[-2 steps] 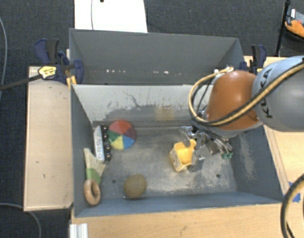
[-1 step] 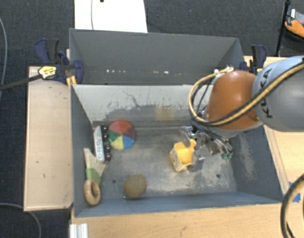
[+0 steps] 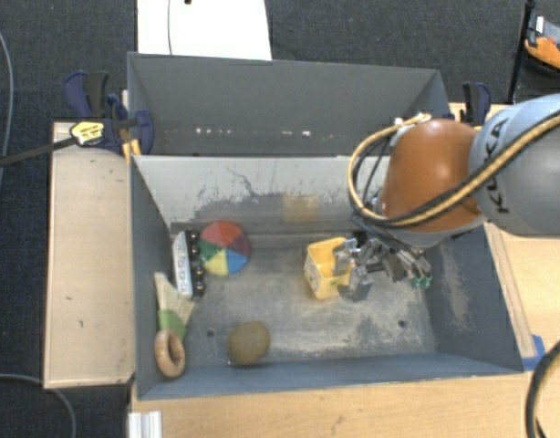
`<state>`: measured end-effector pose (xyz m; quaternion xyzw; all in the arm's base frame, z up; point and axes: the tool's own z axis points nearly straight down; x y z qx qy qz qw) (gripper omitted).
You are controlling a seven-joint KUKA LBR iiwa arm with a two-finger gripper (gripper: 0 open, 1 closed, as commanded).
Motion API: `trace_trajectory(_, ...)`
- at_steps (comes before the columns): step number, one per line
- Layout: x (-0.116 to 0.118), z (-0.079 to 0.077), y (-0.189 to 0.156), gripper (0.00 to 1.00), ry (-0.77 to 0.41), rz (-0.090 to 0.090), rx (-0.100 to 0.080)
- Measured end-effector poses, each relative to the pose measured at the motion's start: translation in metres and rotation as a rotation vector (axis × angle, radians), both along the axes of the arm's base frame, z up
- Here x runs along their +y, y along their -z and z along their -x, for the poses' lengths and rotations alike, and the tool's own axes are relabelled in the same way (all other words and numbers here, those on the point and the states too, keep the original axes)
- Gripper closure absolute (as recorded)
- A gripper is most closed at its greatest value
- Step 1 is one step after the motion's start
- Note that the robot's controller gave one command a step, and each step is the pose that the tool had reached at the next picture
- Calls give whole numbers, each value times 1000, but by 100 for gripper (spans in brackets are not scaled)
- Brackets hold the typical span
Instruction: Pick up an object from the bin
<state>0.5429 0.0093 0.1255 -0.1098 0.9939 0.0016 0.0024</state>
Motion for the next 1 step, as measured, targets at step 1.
trace_trajectory(1, 5, -10, -79, 100, -41, -2, -16)
